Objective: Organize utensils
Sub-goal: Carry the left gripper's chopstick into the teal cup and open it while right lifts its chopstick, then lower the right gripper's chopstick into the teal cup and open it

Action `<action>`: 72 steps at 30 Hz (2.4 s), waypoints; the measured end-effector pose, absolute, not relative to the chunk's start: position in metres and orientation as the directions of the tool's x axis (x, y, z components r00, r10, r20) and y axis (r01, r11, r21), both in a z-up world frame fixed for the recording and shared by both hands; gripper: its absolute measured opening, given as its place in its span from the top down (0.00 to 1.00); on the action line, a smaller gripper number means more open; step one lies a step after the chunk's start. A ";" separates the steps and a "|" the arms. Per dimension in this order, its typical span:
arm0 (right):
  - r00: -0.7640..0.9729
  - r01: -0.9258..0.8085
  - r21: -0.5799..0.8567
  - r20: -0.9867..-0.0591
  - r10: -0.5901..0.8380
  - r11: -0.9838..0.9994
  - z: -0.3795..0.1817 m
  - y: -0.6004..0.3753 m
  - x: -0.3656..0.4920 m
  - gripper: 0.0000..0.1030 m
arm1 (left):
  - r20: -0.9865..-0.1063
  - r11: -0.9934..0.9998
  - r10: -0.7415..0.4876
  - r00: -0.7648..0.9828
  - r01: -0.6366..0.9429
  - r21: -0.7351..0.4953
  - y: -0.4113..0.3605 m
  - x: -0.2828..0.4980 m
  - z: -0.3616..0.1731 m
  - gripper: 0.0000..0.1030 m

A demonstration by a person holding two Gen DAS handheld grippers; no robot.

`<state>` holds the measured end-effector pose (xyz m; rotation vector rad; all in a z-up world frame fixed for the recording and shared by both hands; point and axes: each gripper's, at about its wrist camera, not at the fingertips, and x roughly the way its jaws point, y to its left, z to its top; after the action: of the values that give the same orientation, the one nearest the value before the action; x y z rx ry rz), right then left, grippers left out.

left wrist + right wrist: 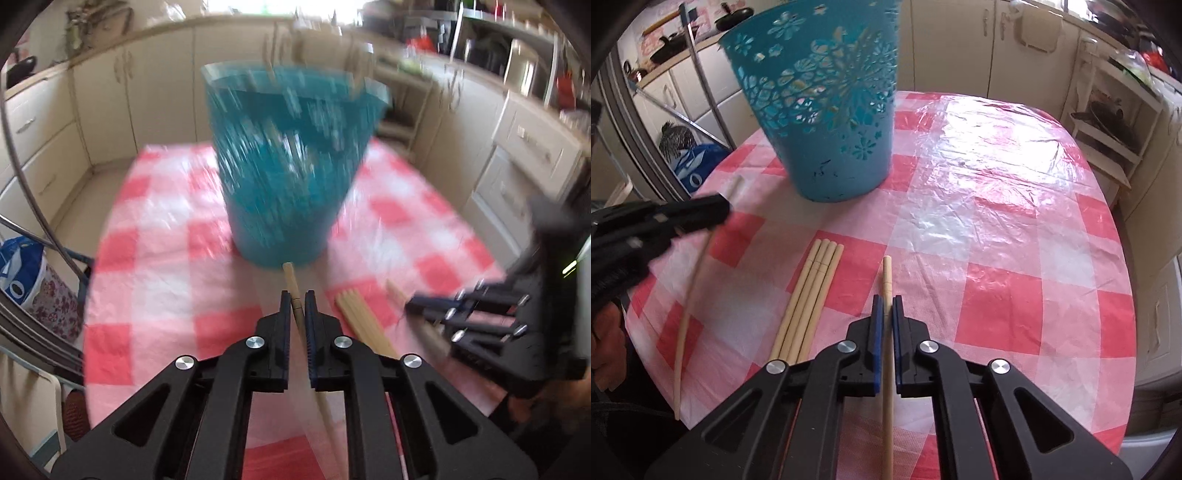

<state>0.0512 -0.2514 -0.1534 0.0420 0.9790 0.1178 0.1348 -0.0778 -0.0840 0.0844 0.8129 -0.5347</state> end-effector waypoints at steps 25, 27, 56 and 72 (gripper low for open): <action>0.555 -0.061 0.098 -0.824 0.115 0.993 -0.157 -0.247 0.053 0.94 | -0.032 0.893 -0.434 0.901 0.424 -0.151 -0.074 0.140 0.121 0.95; 0.556 -0.064 0.094 -0.823 0.113 0.994 -0.157 -0.247 0.053 0.94 | -0.040 0.899 -0.417 0.908 0.406 -0.164 -0.081 0.152 0.114 0.95; 0.581 -0.077 0.096 -0.804 0.123 0.992 -0.157 -0.249 0.051 0.94 | -0.364 0.934 -0.355 0.861 0.343 -0.099 -0.090 0.160 -0.007 0.58; 0.811 -0.159 0.491 -0.431 0.397 0.857 -0.116 -0.295 0.018 0.94 | -0.396 0.917 -0.399 0.827 0.368 -0.154 -0.077 0.102 -0.003 0.51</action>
<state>0.0177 -0.2954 -0.1158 0.4544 0.5509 0.3081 0.1017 -0.0767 -0.0026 -0.0721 0.4364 -0.4076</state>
